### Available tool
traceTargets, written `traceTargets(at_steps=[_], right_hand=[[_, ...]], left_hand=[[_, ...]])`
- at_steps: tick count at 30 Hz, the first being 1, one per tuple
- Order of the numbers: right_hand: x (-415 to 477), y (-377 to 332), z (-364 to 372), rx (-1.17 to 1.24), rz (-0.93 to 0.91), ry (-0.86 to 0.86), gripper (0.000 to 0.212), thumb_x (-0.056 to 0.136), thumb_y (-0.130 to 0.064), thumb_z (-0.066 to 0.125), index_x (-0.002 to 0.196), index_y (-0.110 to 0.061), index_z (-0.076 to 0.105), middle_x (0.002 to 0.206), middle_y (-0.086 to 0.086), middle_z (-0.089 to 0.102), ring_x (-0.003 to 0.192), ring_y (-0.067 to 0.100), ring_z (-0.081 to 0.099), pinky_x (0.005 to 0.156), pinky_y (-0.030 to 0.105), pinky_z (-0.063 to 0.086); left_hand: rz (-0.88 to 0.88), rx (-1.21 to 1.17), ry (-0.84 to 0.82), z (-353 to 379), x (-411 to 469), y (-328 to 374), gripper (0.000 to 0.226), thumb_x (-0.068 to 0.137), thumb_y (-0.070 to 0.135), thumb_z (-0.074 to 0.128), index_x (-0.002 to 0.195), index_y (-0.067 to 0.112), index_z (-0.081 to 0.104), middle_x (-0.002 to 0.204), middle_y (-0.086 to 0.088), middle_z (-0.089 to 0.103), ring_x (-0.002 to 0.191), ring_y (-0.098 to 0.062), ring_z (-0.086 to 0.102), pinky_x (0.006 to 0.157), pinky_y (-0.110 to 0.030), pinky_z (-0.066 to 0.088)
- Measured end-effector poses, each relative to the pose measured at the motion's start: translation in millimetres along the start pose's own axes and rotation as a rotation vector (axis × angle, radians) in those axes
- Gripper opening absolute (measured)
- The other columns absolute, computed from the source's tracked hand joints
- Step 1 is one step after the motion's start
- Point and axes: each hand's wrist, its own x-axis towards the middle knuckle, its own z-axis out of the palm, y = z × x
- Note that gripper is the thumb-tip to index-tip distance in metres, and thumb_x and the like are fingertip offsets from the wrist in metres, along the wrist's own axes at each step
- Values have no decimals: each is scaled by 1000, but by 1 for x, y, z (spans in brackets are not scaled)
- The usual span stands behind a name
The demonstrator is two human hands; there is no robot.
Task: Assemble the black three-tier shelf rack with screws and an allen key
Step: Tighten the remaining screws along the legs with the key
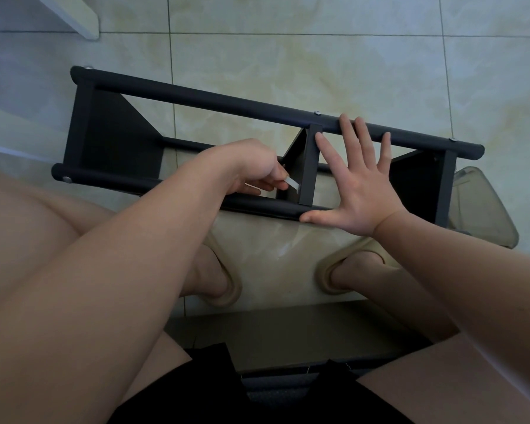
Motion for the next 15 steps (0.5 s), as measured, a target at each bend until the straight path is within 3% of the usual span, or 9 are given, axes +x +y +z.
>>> traceTargets(at_steps=[9,13,15], right_hand=[[0,0,0,11,-4,1,125,67,-99,37,164,-25,8,169,16,-7,156,37,-12,118,70,-8],[0,0,0,20,-4,1,125,67,-100,35,164,-26,8,169,16,-8,156,37,-12,117,69,-8],[0,0,0,17,-7,4,125,67,-101,34,164,-26,7,169,16,-8,156,37,-12,118,69,-8]], left_hand=[[35,127,12,-1,-3,-3,17,98,11,56,85,18,66,69,11,72,89,-13,60,74,-26,45],[63,226,7,-1,-5,-3,17,97,10,58,86,15,70,83,7,71,87,-13,60,79,-28,44],[77,276,21,-1,-7,-3,15,95,9,59,88,14,71,88,5,69,81,-12,59,72,-26,42]])
